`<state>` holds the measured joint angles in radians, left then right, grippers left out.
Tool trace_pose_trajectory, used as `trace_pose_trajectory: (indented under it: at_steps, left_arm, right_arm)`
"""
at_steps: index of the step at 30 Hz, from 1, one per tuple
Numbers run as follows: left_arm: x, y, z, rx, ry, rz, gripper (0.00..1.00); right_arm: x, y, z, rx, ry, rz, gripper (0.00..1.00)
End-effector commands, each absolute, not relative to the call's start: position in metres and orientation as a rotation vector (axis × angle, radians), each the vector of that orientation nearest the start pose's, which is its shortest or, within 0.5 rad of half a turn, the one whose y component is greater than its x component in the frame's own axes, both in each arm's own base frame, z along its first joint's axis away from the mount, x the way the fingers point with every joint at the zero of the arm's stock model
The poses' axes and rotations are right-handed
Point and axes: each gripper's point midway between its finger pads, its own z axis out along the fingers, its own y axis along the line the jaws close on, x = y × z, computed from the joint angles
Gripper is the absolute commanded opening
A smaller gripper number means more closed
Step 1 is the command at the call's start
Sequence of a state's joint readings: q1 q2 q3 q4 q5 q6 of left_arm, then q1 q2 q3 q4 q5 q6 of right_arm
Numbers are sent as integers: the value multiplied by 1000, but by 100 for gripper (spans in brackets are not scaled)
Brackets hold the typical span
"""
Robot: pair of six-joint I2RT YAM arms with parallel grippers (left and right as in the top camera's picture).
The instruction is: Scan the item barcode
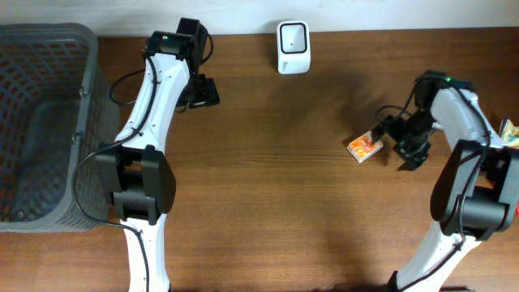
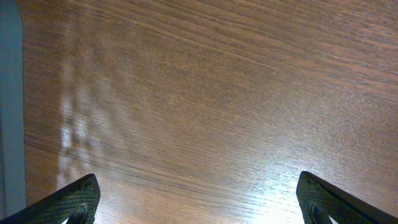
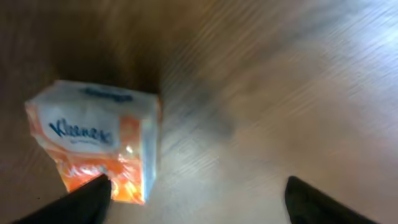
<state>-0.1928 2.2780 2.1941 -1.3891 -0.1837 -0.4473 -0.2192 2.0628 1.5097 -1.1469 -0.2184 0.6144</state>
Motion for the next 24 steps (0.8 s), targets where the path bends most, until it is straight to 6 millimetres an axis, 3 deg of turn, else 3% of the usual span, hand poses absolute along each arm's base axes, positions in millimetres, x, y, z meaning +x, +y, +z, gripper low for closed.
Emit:
trace_pose_trajectory:
  at_steps: [1, 5, 8, 11, 17, 21, 24]
  left_arm:
    - [462, -56, 111, -417, 2957, 210, 99]
    - [462, -56, 111, -417, 2958, 210, 99]
    - [462, -56, 111, -417, 2957, 210, 99]
    - [462, -56, 111, -417, 2957, 210, 99]
    - [462, -56, 111, -417, 2958, 210, 99]
    - [462, -56, 111, -417, 2957, 210, 99]
    - [462, -56, 111, -417, 2957, 210, 99]
  right_arm:
    - [347, -20, 13, 1325, 3015, 441, 72]
    - [357, -11, -1, 1302, 2964, 468, 72]
    - [369, -13, -10, 1300, 2895, 472, 62]
    - [393, -17, -9, 1232, 2808, 496, 68]
    - [404, -23, -13, 1191, 2777, 428, 67]
    - [422, -5, -11, 867, 2804, 419, 59]
    - [425, -1, -12, 762, 2816, 342, 51]
